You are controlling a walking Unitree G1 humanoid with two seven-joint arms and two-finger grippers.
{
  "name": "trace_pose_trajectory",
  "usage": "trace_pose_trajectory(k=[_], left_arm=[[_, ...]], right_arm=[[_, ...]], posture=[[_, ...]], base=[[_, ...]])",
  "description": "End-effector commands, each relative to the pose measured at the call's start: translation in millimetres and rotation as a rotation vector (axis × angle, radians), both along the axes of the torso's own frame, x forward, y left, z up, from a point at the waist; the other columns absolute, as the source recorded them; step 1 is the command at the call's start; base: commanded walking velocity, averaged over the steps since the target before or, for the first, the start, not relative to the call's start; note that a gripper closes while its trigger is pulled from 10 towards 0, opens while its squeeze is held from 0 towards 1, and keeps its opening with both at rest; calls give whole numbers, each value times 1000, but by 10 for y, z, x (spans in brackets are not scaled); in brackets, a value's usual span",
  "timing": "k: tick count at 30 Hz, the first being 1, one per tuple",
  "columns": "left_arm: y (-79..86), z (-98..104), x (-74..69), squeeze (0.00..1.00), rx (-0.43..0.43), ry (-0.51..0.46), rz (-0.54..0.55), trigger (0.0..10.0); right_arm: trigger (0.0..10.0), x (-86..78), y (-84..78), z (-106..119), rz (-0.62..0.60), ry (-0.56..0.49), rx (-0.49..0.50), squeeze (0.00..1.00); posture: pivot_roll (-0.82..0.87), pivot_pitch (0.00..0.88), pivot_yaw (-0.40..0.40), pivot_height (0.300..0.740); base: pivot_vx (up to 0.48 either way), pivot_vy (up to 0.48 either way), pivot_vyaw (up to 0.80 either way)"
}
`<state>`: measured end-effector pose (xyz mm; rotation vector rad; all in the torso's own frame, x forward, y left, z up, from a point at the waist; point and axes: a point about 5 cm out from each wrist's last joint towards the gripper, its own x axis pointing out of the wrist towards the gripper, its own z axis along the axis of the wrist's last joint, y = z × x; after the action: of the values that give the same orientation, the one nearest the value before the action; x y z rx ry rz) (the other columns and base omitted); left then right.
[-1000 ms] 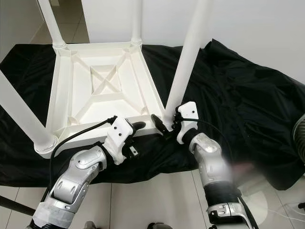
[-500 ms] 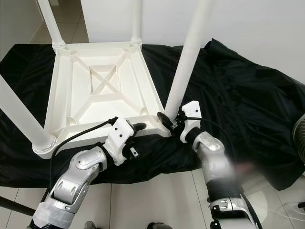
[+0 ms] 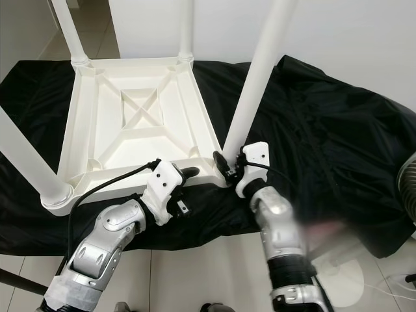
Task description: Building children table
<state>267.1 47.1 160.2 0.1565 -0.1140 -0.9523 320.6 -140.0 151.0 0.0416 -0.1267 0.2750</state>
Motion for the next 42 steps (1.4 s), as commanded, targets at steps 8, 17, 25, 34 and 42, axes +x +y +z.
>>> trace_pose_trajectory(k=[8,17,25,34,42], left_arm=[[0,-15,28,0,8,2,65,10000],[0,-15,25,0,5,0,75,10000],[-3,-10,36,0,2,-3,81,10000],[6,-13,40,0,2,-4,87,10000],[-3,-16,44,0,2,-3,85,10000]], right_arm=[[10000,-121,180,-162,-206,111,78,0],[10000,-183,349,-163,-259,133,113,0],[10000,-201,238,-121,-235,102,107,1000],[10000,-300,13,-111,-190,44,85,1000],[10000,-324,-68,-90,-35,-3,50,0]], posture=[[-49,99,-40,740],[-45,98,-46,740],[-47,97,-49,740],[-50,97,-49,740],[-55,96,-43,740]], base=[[0,0,0],[0,0,0],[0,0,0],[0,0,0],[0,0,0]])
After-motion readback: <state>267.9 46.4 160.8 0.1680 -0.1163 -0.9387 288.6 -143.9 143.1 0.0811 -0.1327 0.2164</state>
